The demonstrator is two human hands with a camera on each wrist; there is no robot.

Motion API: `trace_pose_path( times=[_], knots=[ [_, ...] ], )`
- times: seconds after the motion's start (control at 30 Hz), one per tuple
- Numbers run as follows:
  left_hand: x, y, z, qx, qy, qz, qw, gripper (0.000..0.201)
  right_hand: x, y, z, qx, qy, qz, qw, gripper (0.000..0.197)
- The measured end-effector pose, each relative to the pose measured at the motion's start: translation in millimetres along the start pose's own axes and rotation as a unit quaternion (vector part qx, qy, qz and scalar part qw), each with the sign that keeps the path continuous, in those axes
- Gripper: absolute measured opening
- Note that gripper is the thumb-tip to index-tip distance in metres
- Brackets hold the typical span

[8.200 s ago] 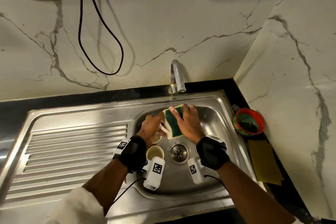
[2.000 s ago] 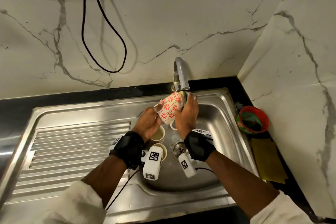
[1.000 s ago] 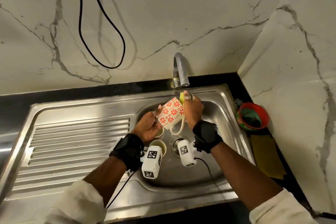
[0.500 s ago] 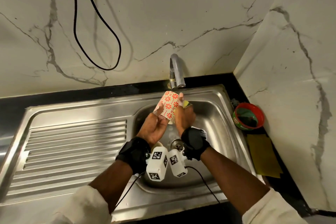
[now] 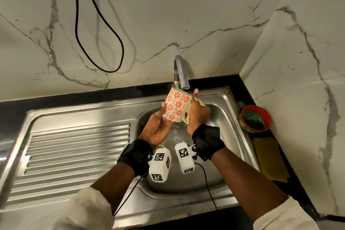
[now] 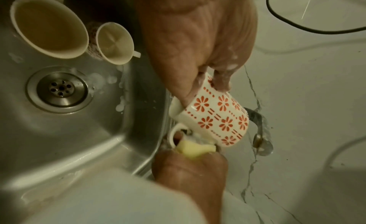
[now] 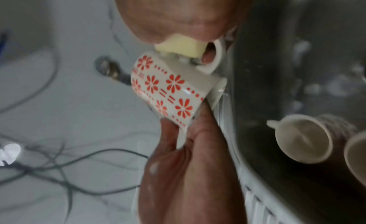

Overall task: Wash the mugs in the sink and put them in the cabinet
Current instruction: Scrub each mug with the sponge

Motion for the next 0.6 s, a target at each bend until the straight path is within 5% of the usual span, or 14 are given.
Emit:
trace_pose_path(
  times=[0.1, 0.17, 0.27, 0.33, 0.37, 0.4, 0.43, 0.53, 0.6],
  knots=[
    [-3, -7, 1, 0.127, -0.064, 0.004, 0.990, 0.042, 0, -7, 30, -0.117, -0.146, -0.054, 0.981, 0.062],
    [-6, -20, 9, 0.182, -0.155, 0.011, 0.971, 0.064, -12, -3, 54, -0.233, -0.307, -0.058, 0.921, 0.055],
    [-8, -22, 10, 0.134, -0.235, 0.062, 0.961, 0.095, -82, 17, 75, -0.256, -0.630, 0.031, 0.733, 0.038],
    [-14, -21, 12, 0.174, -0.246, 0.067, 0.951, 0.090, -121, 28, 61, -0.237, -0.740, 0.131, 0.616, 0.026],
    [-17, -21, 14, 0.202, -0.242, 0.067, 0.947, 0.084, -128, 30, 56, -0.240, -0.748, 0.156, 0.599, 0.027],
    [-19, -24, 14, 0.227, -0.234, 0.067, 0.943, 0.079, -126, 31, 56, -0.241, -0.728, 0.169, 0.619, 0.033],
    [-21, -27, 15, 0.238, -0.231, 0.071, 0.941, 0.077, -119, 29, 62, -0.236, -0.678, 0.172, 0.674, 0.041],
    [-22, -34, 16, 0.288, -0.220, 0.067, 0.929, 0.080, -61, 13, 70, -0.145, -0.410, 0.116, 0.893, 0.044],
    [-18, -32, 15, 0.350, -0.198, 0.069, 0.913, 0.066, -28, 11, 61, -0.151, -0.256, 0.083, 0.951, 0.055]
  ],
)
Point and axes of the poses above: each hand's wrist, its own x-axis towards the middle knuckle, its own y-axis out of the palm, z = x × y, the point moved 10 cm from there along x, towards the middle knuckle, and after that the axes turned 1 degree about -x, right-handed, at the moved point
